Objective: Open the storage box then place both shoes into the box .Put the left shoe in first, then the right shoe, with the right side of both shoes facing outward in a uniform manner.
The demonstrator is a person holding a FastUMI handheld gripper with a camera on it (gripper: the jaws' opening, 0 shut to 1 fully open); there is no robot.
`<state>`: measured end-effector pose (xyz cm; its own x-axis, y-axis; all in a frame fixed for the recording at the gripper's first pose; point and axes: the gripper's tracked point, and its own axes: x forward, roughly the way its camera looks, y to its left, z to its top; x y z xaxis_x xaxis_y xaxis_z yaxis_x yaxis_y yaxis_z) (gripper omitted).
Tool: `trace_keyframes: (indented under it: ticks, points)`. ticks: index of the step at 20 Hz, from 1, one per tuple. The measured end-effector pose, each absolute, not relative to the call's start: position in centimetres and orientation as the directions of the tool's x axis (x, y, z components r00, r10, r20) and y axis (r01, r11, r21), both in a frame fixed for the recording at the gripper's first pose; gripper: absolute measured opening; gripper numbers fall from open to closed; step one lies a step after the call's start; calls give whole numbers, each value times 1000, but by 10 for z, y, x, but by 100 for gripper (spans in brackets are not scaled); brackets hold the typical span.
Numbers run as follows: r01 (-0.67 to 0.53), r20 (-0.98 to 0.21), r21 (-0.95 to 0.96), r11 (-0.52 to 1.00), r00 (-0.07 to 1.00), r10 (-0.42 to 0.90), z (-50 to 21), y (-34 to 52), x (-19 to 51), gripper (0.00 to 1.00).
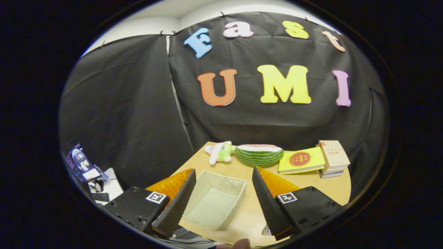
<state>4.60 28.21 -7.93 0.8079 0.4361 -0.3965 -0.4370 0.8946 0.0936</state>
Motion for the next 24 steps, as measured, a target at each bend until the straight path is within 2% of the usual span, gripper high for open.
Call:
trace_keyframes:
  ticks: [4,9,15,18,21,24]
  points:
    - [-318,-456,128,940,823,340,-99,200,52,100]
    - [-211,-575,161,964,774,265,-141,114,59,100]
    - [-140,-764,254,957,577,288,-243,79,65,100]
    - [-153,-843,248,957,453,291,-295,73,59,100]
    - [-194,-886,179,965,394,243,-340,60,65,100]
    - [-200,-917,188,962,314,245,-374,60,62,100]
